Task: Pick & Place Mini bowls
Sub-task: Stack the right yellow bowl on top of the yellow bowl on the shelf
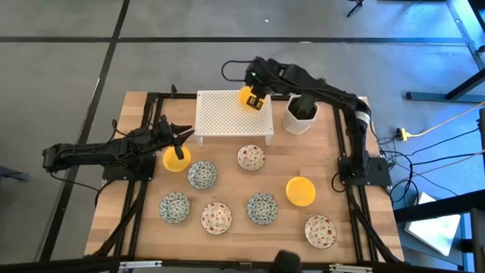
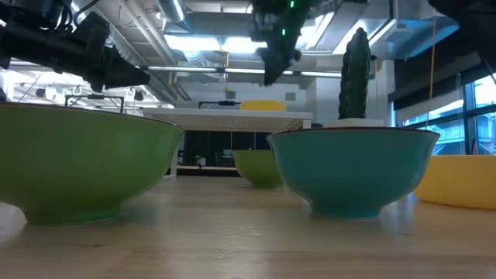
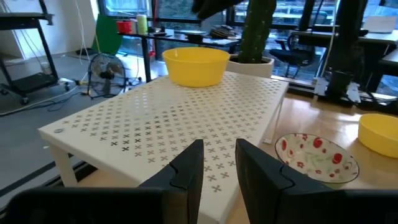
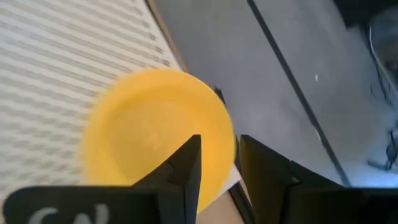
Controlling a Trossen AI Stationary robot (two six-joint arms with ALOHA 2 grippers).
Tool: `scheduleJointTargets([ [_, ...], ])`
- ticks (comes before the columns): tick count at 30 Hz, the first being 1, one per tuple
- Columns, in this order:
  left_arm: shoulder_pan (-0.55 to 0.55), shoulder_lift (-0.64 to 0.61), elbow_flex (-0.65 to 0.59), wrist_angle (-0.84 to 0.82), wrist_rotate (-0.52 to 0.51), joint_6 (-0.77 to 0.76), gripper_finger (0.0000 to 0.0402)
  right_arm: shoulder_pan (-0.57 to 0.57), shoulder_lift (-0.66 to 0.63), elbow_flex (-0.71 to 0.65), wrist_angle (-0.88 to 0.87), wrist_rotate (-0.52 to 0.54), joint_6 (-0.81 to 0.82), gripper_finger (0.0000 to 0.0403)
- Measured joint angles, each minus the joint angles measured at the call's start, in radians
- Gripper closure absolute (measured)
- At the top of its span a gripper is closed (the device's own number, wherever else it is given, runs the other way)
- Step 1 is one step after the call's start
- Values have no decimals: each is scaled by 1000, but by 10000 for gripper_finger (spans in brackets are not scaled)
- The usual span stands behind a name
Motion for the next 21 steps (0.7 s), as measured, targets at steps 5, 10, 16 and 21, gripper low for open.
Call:
scheduleJointTargets([
  [5, 0, 0, 0, -2, 0, -7, 313, 102, -87, -26, 7, -1, 33, 293],
  [10, 0, 0, 0, -51, 6, -32, 313, 208, -185, -178, 78, -1, 98, 293],
  [16, 0, 0, 0, -111, 8, -63, 313, 337, -317, -486, 257, -1, 203, 293],
  [21, 0, 0, 0, -110, 9, -64, 313, 413, -398, -704, 201, -4, 381, 293],
])
